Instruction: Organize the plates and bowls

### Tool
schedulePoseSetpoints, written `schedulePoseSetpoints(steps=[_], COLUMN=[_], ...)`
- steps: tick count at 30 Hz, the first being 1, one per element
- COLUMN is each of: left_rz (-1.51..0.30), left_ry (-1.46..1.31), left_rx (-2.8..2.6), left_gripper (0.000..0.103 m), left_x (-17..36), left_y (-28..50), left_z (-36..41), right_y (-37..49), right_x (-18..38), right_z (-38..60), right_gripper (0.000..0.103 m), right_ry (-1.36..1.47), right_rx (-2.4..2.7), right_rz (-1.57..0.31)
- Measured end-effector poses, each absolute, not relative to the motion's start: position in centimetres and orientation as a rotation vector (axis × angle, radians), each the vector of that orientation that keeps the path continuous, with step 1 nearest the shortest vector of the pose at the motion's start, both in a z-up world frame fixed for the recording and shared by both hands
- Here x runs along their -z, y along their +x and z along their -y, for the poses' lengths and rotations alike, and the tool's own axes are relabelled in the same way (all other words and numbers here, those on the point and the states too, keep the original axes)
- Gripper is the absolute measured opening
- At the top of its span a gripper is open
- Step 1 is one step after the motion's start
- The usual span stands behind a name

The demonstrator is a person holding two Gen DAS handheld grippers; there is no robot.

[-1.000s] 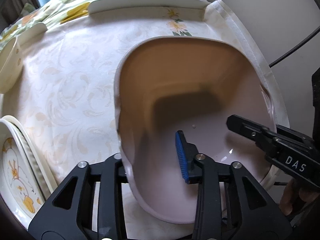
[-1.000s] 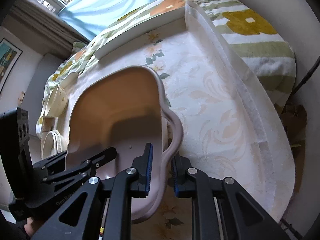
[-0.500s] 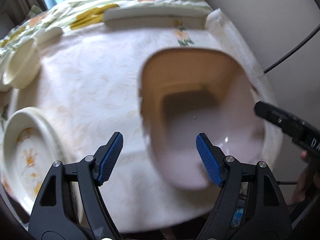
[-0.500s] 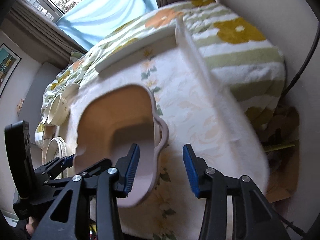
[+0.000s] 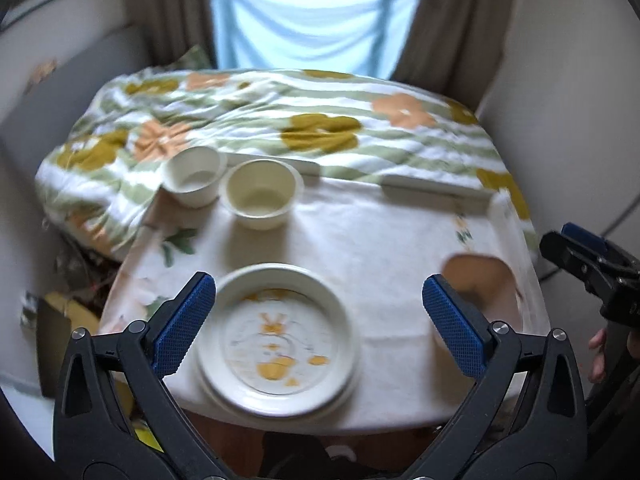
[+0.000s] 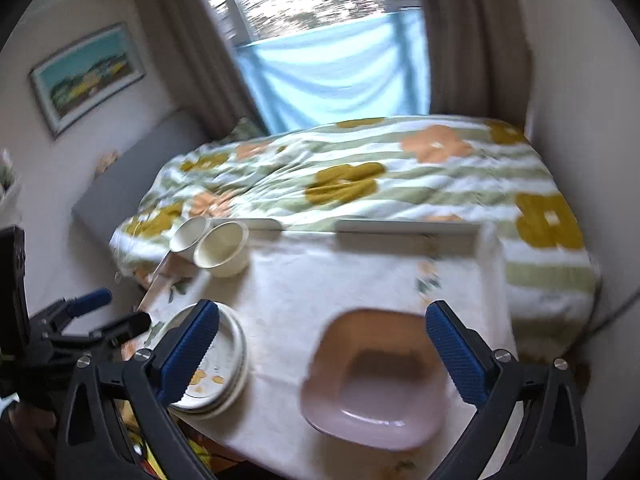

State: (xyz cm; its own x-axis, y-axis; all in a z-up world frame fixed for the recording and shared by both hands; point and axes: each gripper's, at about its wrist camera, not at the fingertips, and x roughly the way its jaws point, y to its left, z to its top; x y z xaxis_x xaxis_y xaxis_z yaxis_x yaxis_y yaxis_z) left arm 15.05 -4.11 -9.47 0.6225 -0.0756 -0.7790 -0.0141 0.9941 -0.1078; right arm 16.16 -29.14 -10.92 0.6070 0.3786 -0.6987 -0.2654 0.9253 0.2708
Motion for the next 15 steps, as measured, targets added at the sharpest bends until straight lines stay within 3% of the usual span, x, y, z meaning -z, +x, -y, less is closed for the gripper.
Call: schedulePoseSetpoints(steps=[7, 15], left_rz=[-0.956, -1.119], left_ry=[-0.218, -0.31], left_rx=[-0.037, 0.017], left_gripper=[0.103, 0.102], left_x=[9.9, 16.1], left_y=[20.1, 29.0], left_z=[-4.7, -9.8], right_y=[22.1, 29.8], right_x=[10.9, 16.8], right_z=[21.6, 14.4], right_gripper=[0.103, 0.103], right_ry=[0.125, 0.168], right_rx=[-0.457, -0.469], right_rz=[-0.895, -1.048])
